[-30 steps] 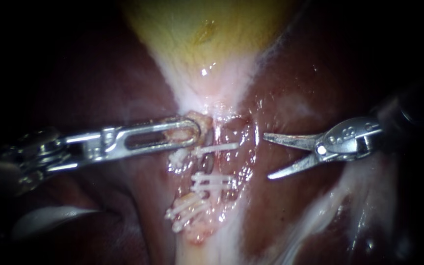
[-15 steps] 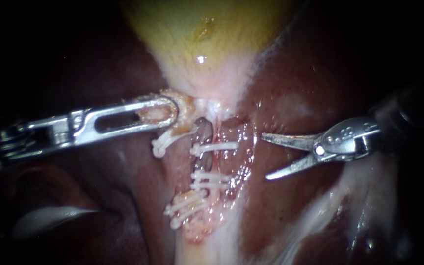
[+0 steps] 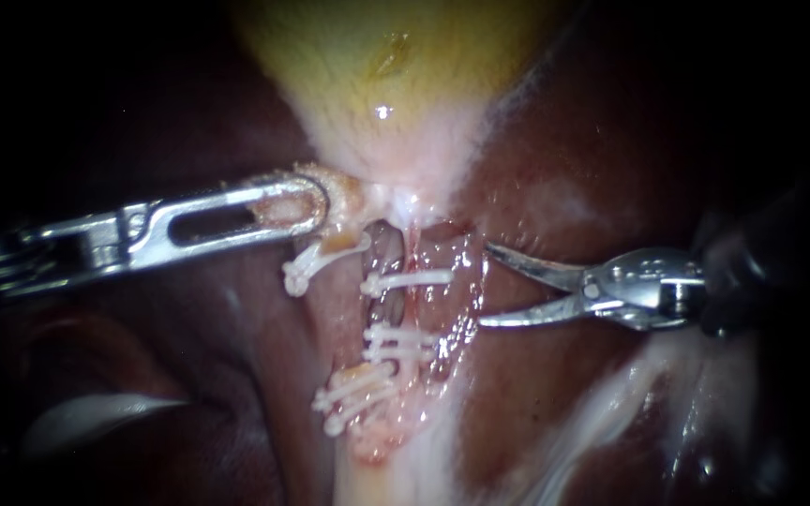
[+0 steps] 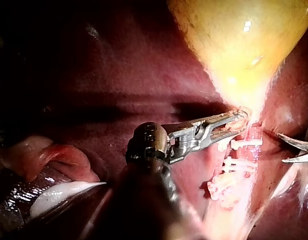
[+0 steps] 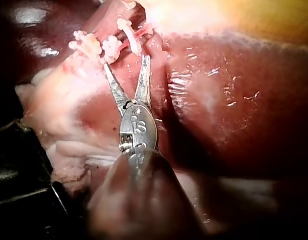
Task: Go to the cutting position right tube
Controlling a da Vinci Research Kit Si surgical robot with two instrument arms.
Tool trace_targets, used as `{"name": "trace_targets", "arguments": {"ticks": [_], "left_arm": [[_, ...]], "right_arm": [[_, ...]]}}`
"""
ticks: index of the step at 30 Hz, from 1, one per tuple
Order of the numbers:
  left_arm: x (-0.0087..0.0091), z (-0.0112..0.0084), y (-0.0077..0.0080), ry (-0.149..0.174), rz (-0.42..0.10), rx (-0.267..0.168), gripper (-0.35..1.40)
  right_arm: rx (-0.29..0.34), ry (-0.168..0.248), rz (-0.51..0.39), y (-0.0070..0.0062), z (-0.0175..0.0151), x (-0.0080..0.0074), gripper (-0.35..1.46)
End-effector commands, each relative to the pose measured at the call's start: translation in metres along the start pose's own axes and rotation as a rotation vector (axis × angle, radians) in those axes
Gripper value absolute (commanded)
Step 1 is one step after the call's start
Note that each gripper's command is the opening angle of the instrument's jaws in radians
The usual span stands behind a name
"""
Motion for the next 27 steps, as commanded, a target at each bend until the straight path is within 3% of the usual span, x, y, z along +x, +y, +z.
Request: {"name": "trace_targets", "arguments": {"ticks": [1, 6, 11, 21, 27], "left_arm": [[0.0, 0.0, 0.0, 0.0, 0.0, 0.0, -0.35], [0.0, 0.0, 0.0, 0.0, 0.0, 0.0, -0.35], [0.0, 0.0, 0.0, 0.0, 0.0, 0.0, -0.35], [0.0, 0.0, 0.0, 0.0, 0.0, 0.0, -0.35], [0.0001, 0.0, 0.0, 0.0, 0.001, 0.0, -0.35]], "right_arm": [[0.012, -0.014, 0.035, 0.0, 0.0002, -0.0004, 1.45], [0.054, -0.064, 0.133, 0.0005, 0.0013, -0.0017, 1.45], [0.098, -0.1, 0.193, 0.0011, 0.0021, -0.002, 1.43], [0.176, -0.115, 0.269, 0.0026, 0.0048, -0.0007, 1.41], [0.209, -0.125, 0.296, 0.0031, 0.0065, -0.001, 1.41]]}}
